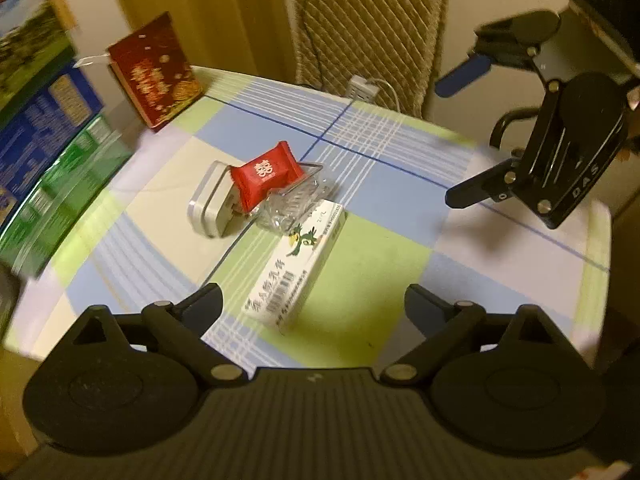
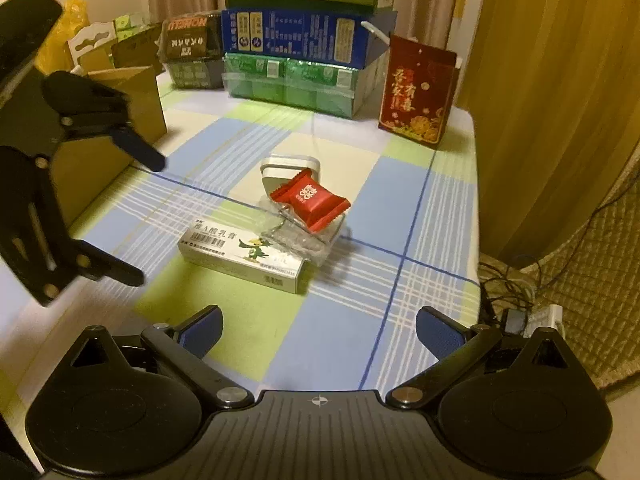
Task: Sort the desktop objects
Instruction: 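Grasp the white ointment box with the left tool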
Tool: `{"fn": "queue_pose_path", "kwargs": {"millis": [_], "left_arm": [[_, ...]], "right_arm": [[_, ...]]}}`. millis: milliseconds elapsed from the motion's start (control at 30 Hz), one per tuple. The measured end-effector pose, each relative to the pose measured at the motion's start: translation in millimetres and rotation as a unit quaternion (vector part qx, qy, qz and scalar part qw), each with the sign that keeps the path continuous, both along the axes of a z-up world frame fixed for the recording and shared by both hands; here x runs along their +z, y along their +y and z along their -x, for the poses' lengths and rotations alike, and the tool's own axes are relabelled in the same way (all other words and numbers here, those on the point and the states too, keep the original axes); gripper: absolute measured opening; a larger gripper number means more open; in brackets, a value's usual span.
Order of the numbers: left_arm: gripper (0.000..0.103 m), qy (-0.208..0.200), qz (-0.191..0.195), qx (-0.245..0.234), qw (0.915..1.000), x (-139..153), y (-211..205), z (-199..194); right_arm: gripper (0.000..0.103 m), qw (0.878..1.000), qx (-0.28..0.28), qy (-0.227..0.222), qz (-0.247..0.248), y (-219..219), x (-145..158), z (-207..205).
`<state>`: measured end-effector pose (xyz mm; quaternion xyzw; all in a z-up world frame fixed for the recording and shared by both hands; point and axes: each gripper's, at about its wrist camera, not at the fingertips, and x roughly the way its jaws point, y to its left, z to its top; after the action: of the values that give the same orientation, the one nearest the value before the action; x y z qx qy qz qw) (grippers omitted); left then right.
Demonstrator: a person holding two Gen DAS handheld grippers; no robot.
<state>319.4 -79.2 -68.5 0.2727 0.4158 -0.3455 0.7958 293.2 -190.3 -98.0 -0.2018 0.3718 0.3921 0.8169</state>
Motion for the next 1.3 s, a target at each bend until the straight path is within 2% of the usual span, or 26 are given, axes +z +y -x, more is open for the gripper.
{"fn": "queue_pose_path", "kwargs": {"millis": [233,433,567,633,700,767,800,833,1100,1300], "left_arm": [[0.086,0.014,-0.014,-0.044,0.9988,-30.9,-10.3,-28.4],[0.073,0.041,-0.014,-0.04,0.9983,-49.4,-11.9,-56.6],[0.07,0.054,-0.018,-0.043,0.9974,-59.6,-11.5,-68.0],[0.061,0.065,-0.016,-0.042,0.9969,-64.1,-9.8,-73.0],[0.059,0.075,-0.011,-0.04,0.9963,-67.3,-7.7,-76.5],[0.051,0.077,-0.011,-0.043,0.996,-68.9,-6.2,-77.6],[0.042,0.078,-0.013,-0.043,0.9959,-69.6,-5.5,-77.9],[0.04,0.079,-0.016,-0.045,0.9957,-69.9,-4.7,-77.9],[0.035,0.098,-0.063,-0.049,0.992,-66.3,9.6,-63.3],[0.033,0.12,-0.075,-0.056,0.9883,-66.1,19.2,-43.9]], "right_arm": [[0.101,0.999,0.028,-0.001,0.022,19.8,-13.2,-18.9],[0.1,0.999,0.036,0.004,0.03,35.8,-22.6,-36.8],[0.1,0.999,0.032,0.01,0.028,43.1,-26.3,-44.3],[0.1,0.999,0.033,0.012,0.031,46.5,-29.5,-46.3],[0.1,0.999,0.033,0.016,0.033,49.1,-33.0,-48.0],[0.1,0.999,0.031,0.022,0.033,50.8,-36.3,-49.3],[0.1,0.999,0.03,0.024,0.032,51.0,-37.5,-49.9],[0.1,0.999,0.028,0.026,0.029,51.4,-38.1,-50.7],[0.1,0.999,0.011,0.042,0.013,62.5,-36.6,-55.3],[0.1,0.998,0.006,0.057,0.005,83.1,-38.8,-62.0]]}}
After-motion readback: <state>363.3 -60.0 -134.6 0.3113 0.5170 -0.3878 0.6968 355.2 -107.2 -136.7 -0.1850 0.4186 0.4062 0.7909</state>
